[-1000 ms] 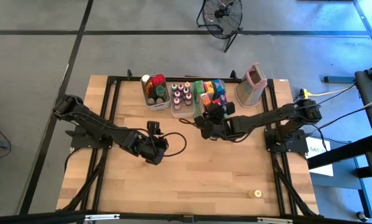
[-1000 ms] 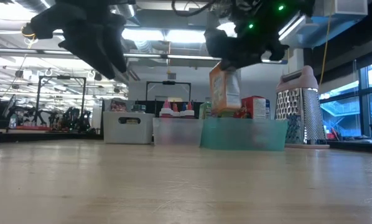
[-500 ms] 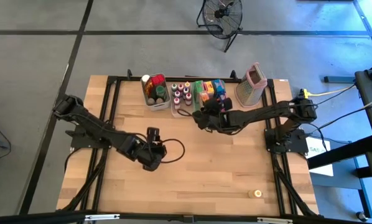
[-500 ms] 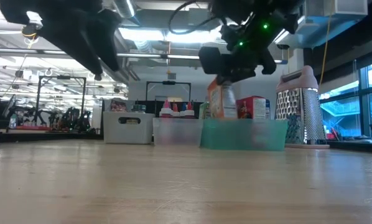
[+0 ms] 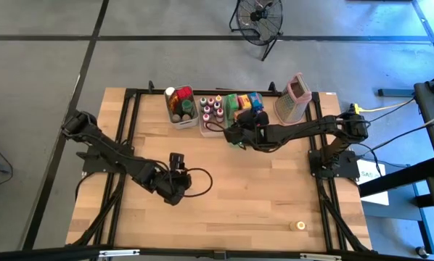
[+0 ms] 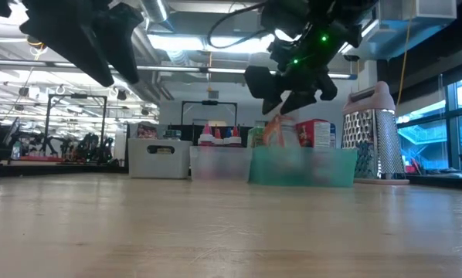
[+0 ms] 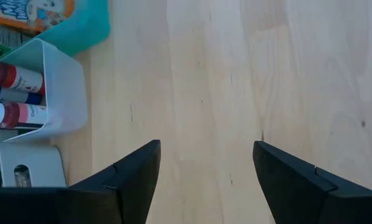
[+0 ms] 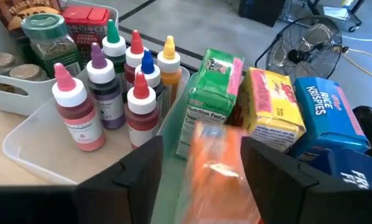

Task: Pick & Place Kitchen Items
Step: Put the orange cereal box into the green bin, then put the yellow food coloring bottle into the transparent bin

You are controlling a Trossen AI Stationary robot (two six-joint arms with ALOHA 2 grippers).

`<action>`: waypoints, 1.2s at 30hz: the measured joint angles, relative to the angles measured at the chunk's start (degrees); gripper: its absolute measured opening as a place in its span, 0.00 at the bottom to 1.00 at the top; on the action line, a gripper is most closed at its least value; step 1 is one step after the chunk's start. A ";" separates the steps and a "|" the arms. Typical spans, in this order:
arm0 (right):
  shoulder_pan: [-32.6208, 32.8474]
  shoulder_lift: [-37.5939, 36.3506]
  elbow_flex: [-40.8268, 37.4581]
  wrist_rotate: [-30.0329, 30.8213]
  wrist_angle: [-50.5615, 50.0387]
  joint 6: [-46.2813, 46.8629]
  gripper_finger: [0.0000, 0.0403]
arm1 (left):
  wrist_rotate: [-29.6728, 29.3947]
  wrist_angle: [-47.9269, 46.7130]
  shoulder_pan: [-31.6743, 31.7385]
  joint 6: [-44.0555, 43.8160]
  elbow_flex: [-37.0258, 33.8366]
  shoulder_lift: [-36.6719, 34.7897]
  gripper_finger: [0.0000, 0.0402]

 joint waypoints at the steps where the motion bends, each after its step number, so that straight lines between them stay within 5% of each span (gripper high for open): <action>1: 0.02 0.00 0.00 -0.01 -0.07 0.00 0.54 | -0.02 0.00 -0.11 -0.20 0.00 0.00 0.62; 12: 1.37 -0.83 0.37 1.40 1.01 -5.91 0.57 | -0.08 -0.10 -0.41 -1.34 0.00 0.00 0.63; 21: 8.60 -2.88 11.56 -0.84 -5.46 -19.35 0.57 | -0.10 -0.67 -0.39 -1.34 0.02 0.00 0.63; 27: 16.66 -3.75 24.95 -17.08 -27.51 -15.96 0.57 | -0.15 -1.20 -0.39 -1.63 0.02 0.00 0.62; 36: 27.16 -3.77 33.35 -45.08 -51.27 8.84 0.57 | -1.20 -0.29 -0.16 -1.28 0.02 0.00 0.62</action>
